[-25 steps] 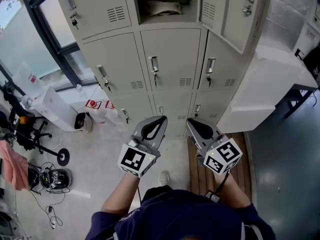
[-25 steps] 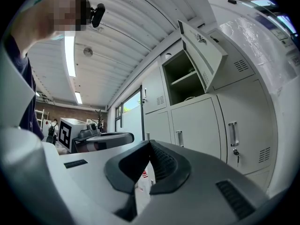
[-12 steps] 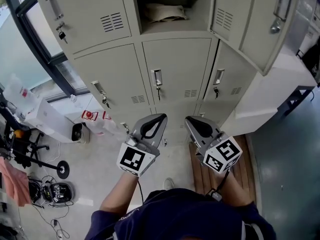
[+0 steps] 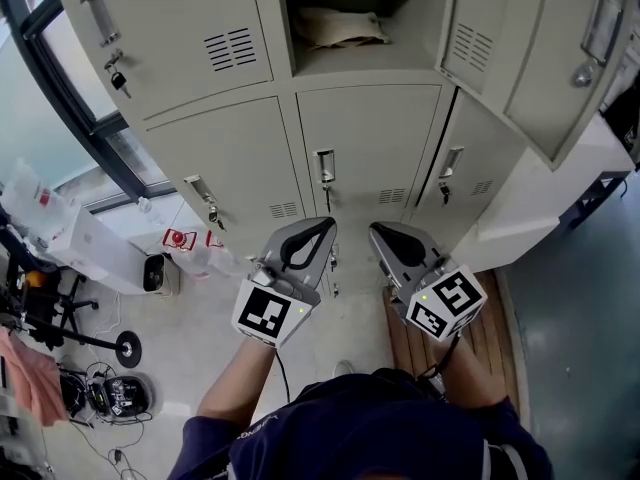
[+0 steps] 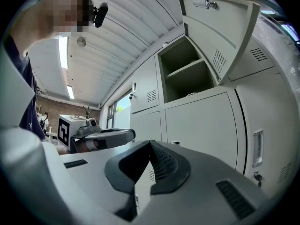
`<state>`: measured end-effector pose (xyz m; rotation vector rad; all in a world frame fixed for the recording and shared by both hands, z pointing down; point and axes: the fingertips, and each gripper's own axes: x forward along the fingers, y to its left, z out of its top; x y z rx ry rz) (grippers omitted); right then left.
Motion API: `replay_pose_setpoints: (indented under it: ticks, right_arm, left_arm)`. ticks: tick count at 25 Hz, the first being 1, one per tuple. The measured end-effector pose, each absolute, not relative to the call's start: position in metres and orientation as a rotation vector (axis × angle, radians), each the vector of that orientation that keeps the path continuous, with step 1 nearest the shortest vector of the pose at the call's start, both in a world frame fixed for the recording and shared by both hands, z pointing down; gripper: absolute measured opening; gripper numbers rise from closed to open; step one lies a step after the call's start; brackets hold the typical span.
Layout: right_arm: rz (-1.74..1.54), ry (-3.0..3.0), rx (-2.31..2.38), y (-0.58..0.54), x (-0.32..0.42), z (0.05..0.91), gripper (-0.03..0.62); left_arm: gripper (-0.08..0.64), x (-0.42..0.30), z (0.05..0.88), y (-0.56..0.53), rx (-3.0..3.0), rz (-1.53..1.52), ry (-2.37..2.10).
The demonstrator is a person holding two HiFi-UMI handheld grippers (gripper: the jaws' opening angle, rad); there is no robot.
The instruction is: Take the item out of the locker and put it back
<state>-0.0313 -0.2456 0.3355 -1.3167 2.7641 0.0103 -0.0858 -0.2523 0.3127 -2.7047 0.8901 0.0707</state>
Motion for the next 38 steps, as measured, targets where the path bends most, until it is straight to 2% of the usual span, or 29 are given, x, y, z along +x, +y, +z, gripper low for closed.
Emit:
replay_pose_setpoints:
  ticks: [28,38]
  right_arm:
    - [0.201,2.775,-1.142,-0.320,0.005,0.265,0.005]
    - [0.183,2.833,-1.006,-0.336,0.005,0.269,0.005]
  left_arm:
    - [0.005,-0.022,0.163,-0.336,-2.152,-0.151,0.888]
    - [0.015,0.010,0.122,-0.398,-1.974,-0.402,0.895]
